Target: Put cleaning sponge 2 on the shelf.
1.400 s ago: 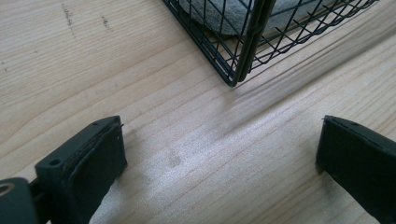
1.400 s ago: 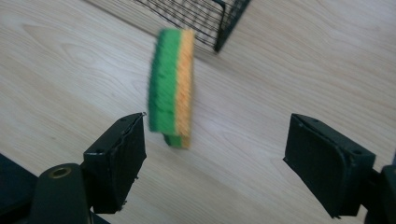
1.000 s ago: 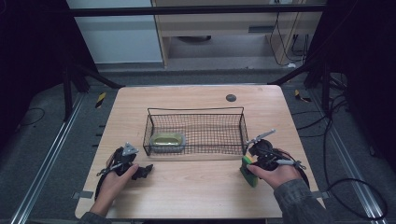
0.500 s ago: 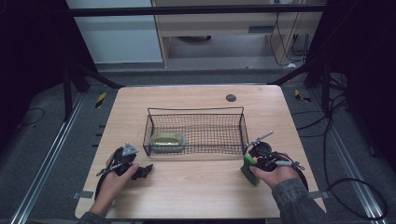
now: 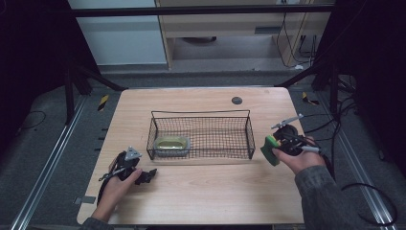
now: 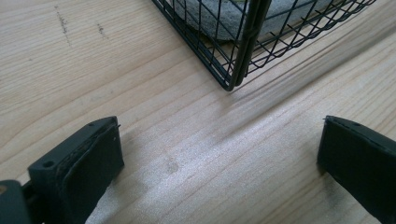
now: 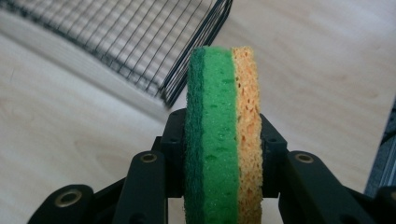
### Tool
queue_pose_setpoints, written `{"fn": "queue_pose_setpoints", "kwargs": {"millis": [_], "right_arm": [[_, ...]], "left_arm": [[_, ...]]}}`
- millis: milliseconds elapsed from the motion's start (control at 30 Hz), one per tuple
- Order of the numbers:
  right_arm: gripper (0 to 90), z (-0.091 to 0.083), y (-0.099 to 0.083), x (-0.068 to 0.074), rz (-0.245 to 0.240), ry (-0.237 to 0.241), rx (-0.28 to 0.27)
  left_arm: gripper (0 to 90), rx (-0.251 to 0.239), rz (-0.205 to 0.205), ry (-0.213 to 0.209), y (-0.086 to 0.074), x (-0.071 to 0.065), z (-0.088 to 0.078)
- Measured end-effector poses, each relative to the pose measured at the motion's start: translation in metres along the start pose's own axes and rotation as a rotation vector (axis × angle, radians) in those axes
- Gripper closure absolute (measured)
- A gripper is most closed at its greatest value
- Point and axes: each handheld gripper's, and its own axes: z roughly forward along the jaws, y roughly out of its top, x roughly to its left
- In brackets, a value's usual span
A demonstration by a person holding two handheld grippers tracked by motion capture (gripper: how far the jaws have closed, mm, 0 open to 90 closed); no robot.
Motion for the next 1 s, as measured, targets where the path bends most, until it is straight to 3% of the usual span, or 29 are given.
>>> {"fn": "queue_pose_setpoints", "kwargs": {"millis": [67, 333, 667, 1000], "right_arm": [[64.1, -0.003, 0.015, -0.009, -0.004, -0.013, -0.032], [64.1, -0.016, 0.047, -0.018, -0.009, -0.025, -0.106], [64.1, -0.023, 0.086, -0.004, -0.068, -0.004, -0.170], [64.3, -0.008, 0.096, 0.005, -0.075, 0.039, -0.169]], "left_arm": [[0.0, -0.003, 0.001, 0.001, 0.000, 0.000, 0.000], [0.0, -0.010, 0.002, -0.002, -0.001, 0.000, 0.000], [0.0, -0.026, 0.006, -0.010, -0.002, 0.001, 0.001], [0.0, -0.030, 0.009, -0.013, -0.003, 0.001, 0.001]]}}
